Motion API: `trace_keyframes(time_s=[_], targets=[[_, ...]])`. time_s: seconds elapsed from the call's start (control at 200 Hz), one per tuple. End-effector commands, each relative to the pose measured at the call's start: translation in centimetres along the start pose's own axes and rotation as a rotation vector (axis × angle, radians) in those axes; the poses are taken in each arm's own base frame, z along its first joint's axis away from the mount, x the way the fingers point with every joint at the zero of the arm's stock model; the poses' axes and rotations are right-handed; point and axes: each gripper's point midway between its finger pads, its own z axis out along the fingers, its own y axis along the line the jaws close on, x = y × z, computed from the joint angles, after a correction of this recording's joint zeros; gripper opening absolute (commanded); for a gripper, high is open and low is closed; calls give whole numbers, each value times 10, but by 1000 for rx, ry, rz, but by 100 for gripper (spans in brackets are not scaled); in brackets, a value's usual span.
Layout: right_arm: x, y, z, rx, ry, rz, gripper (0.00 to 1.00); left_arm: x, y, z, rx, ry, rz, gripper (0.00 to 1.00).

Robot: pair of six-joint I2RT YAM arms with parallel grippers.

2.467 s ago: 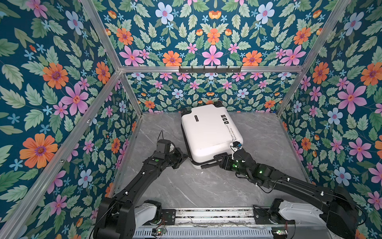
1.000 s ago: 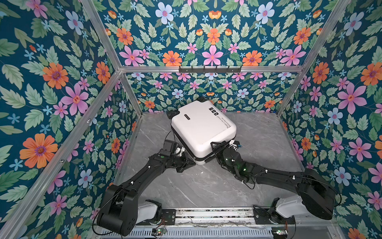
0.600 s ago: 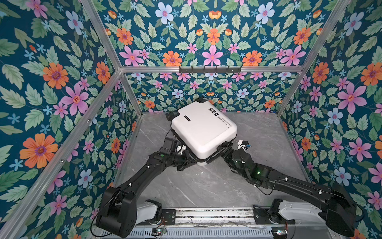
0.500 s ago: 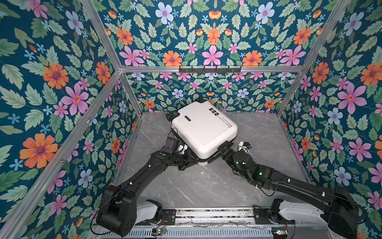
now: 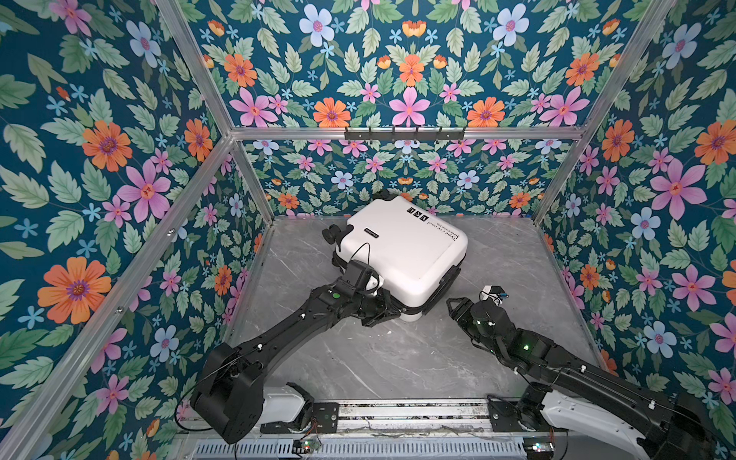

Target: Pack the luggage

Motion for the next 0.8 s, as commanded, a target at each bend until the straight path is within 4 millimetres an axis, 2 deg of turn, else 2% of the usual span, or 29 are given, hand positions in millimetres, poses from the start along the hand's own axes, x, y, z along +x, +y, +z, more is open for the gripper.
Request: trace_keyframes(time_s=[0.0,0.095,0.25,0.34,0.415,0.48,0.545,0.585,0.64,0.795], targets=[[28,21,6,-76,116,100,52,-3,-24,1,73,-21,112,0],[47,45,7,-107,145,112,44,1,-21,2,70,-15,125,0],[68,62,17,-108,191,190,38,7,-21,4,72,-3,138,0],[70,59,20,-66,191,156,40,6,-19,-3,40,-27,156,0],[71,52,22,-42,187,124,43,-9,-14,-18,-36,-112,183,0],[71,49,22,-30,184,72,44,-29,-5,-43,-163,-219,202,22],[71,48,21,-27,186,-1,47,-55,0,-72,-257,-344,214,53],[73,49,22,-31,196,-55,48,-70,4,-90,-297,-403,197,63],[77,49,23,-24,215,-133,49,-89,14,-109,-318,-444,146,70],[87,54,27,-27,265,-266,53,-126,54,-138,-347,-487,-35,72]])
